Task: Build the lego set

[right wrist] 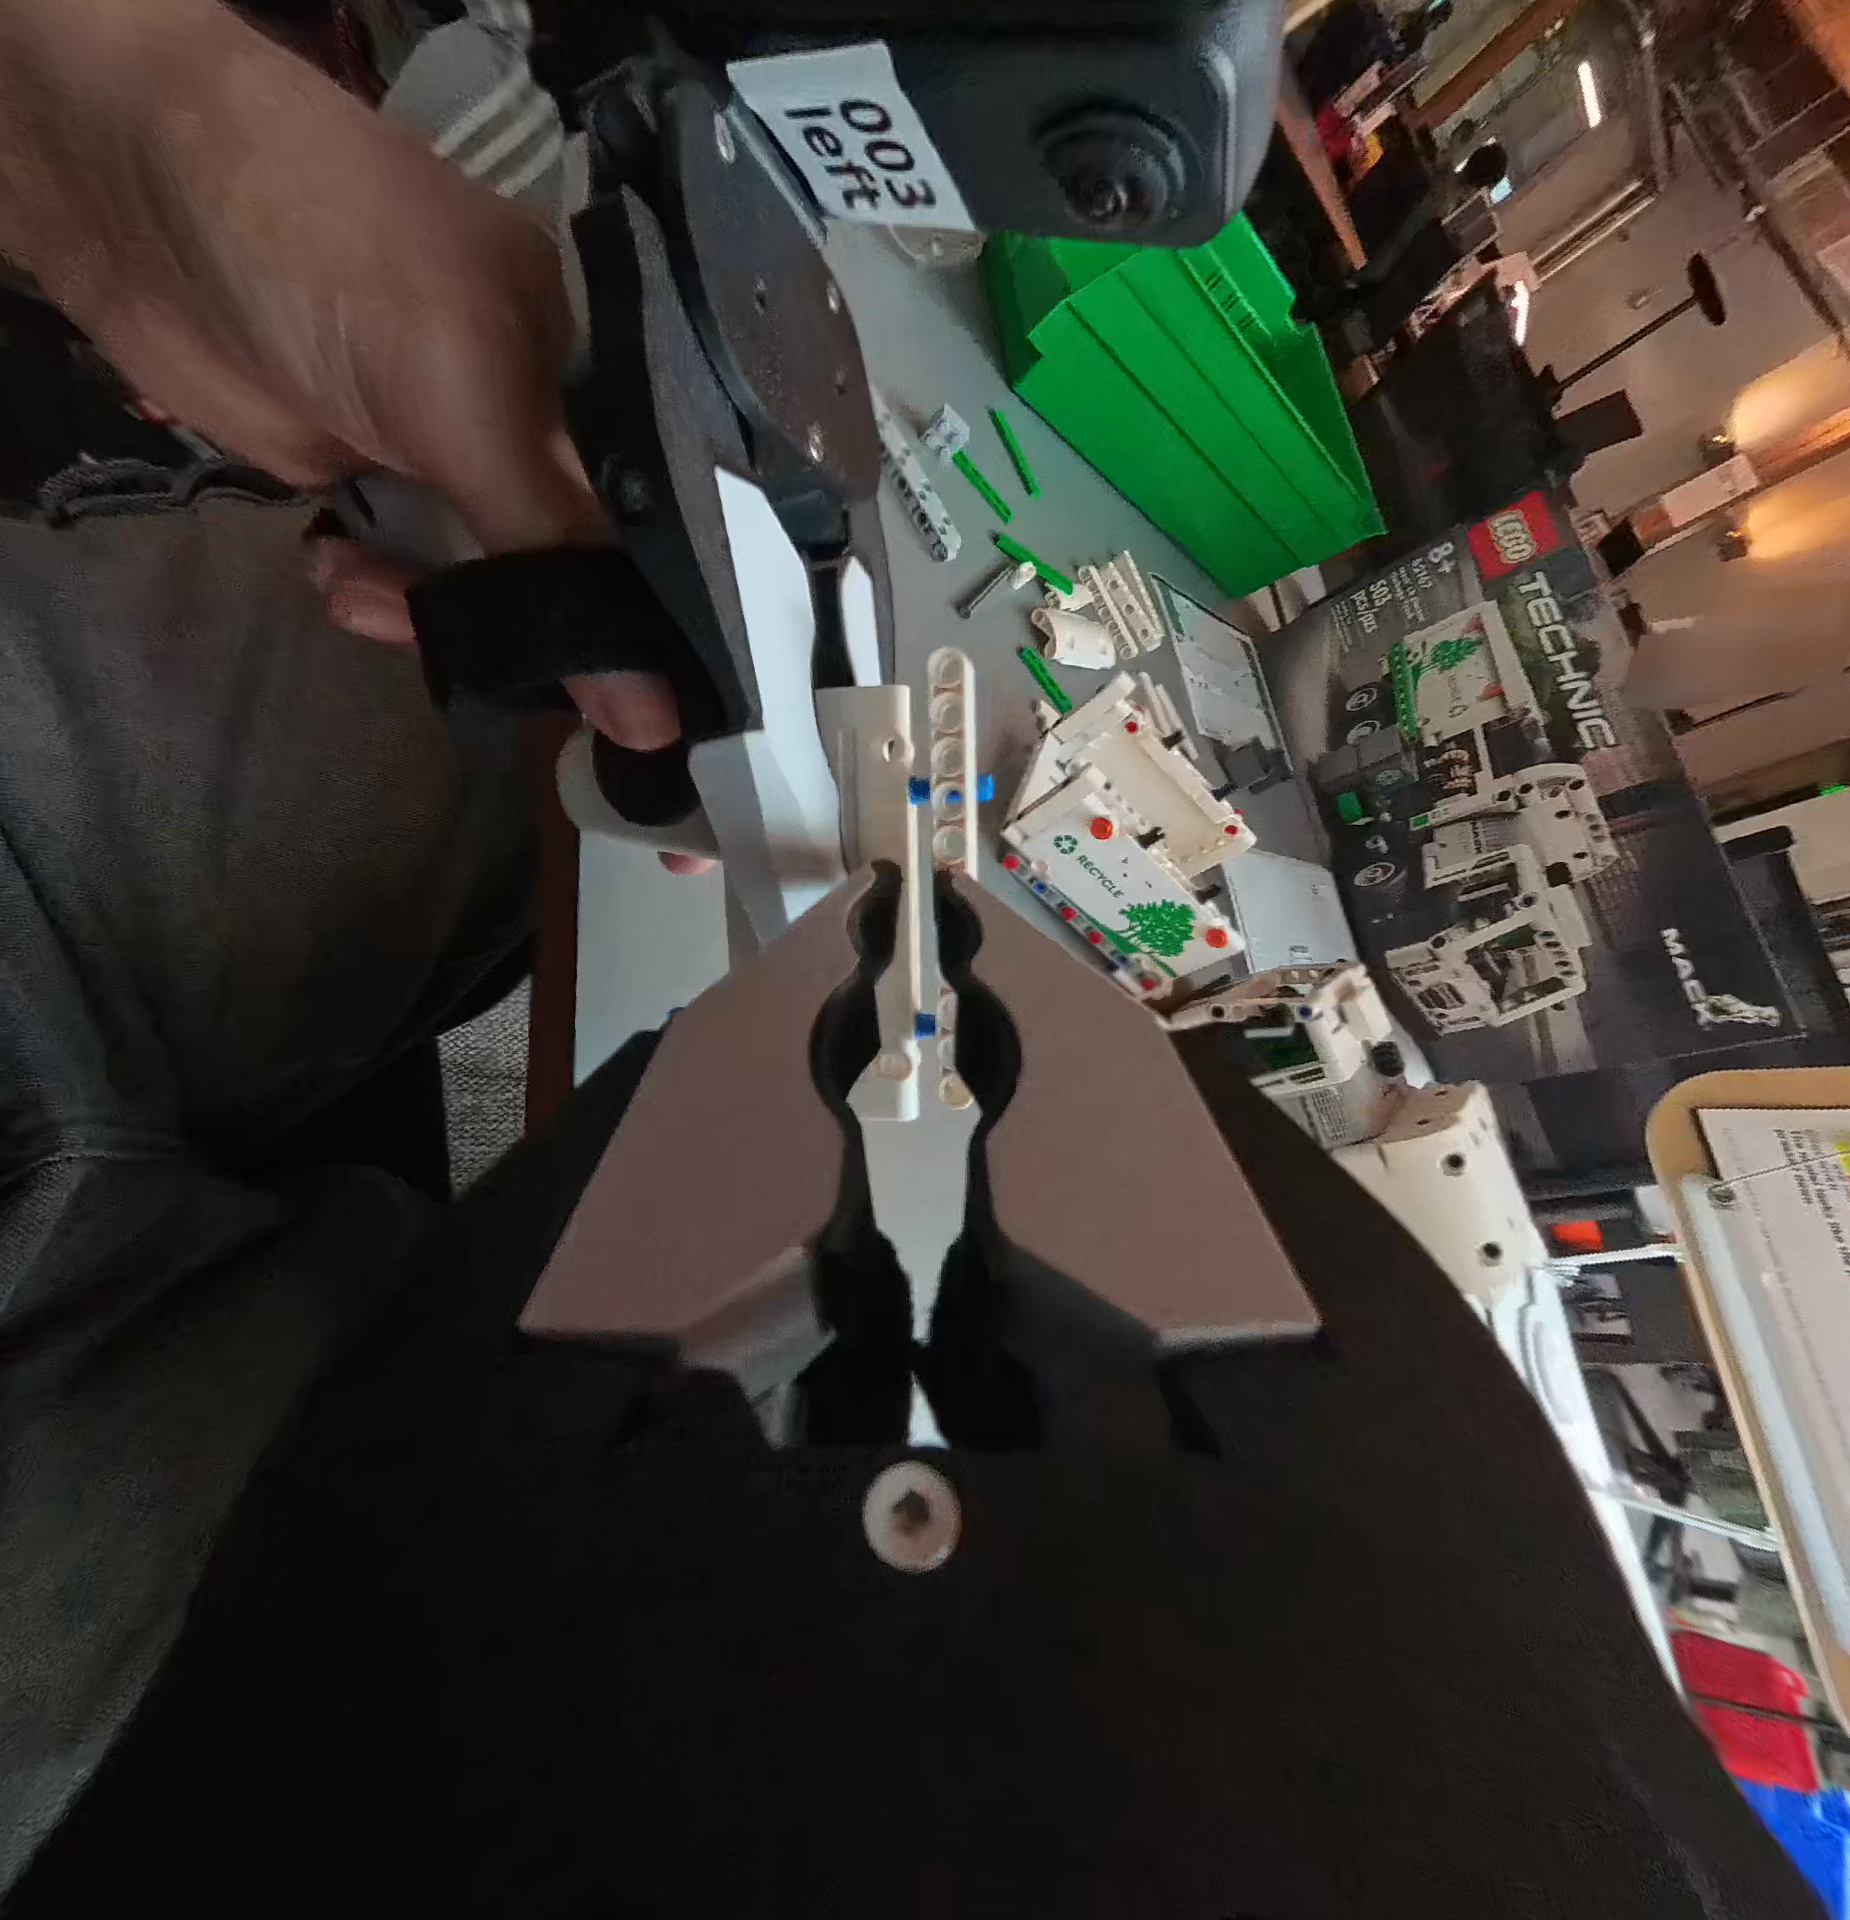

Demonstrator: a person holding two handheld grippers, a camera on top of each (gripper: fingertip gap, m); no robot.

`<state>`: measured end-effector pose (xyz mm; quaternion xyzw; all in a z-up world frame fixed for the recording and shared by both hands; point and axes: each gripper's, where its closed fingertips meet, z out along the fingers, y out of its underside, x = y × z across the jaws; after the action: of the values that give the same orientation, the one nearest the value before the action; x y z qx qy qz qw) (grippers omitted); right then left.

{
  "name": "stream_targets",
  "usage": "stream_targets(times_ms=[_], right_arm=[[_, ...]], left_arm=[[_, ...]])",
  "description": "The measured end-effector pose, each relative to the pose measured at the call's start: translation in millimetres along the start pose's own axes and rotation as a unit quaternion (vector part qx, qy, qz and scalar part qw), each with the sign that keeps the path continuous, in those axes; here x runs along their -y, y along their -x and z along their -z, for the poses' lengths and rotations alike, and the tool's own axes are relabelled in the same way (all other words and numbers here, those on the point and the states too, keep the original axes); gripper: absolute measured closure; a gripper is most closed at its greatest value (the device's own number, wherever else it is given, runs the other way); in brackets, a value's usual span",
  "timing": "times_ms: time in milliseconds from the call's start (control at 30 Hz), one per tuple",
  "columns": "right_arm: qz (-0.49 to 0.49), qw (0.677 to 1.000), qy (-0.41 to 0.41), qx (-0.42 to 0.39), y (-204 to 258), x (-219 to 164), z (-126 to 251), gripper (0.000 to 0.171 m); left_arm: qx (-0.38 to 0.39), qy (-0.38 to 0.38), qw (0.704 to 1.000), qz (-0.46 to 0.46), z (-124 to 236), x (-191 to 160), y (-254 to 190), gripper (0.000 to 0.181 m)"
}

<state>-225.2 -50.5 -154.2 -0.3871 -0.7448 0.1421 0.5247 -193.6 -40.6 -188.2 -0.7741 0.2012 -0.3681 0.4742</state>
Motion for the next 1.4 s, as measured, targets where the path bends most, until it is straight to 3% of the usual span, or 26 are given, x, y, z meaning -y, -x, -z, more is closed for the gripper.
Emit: stream_targets(times_ms=[167, 433, 733, 967, 1133, 1267, 1400], right_arm=[[-0.065, 0.995, 0.010, 0.080, -2.3, -7.5, 1.6, 0.164], [-0.112, 0.984, 0.023, 0.135, -9.4, -22.3, 4.7, 0.160], [-0.173, 0.964, 0.008, 0.201, -5.2, -20.6, 4.1, 0.159], [-0.275, 0.914, -0.028, 0.296, -9.6, -13.8, 8.5, 0.157], [-0.277, 0.917, -0.010, 0.287, -14.7, -29.1, 23.2, 0.149], [-0.249, 0.953, 0.007, 0.174, -24.9, -50.9, 25.8, 0.150], [-0.238, 0.953, 0.047, 0.179, -1.6, -64.5, 18.9, 0.141]], left_arm=[[-0.046, -0.003, 0.995, 0.087, -11.6, 3.6, -4.2, 0.181], [-0.085, 0.010, 0.978, 0.188, -22.7, 8.3, -3.2, 0.181], [-0.094, 0.010, 0.972, 0.216, -22.6, 5.9, -0.8, 0.181], [-0.094, 0.000, 0.973, 0.209, -22.0, 7.9, -0.7, 0.181], [-0.103, -0.011, 0.970, 0.221, -19.6, 12.0, -0.4, 0.181], [-0.105, -0.015, 0.968, 0.227, -19.4, 13.9, 0.2, 0.181], [-0.106, -0.013, 0.965, 0.241, -23.1, 14.8, 1.0, 0.181]])
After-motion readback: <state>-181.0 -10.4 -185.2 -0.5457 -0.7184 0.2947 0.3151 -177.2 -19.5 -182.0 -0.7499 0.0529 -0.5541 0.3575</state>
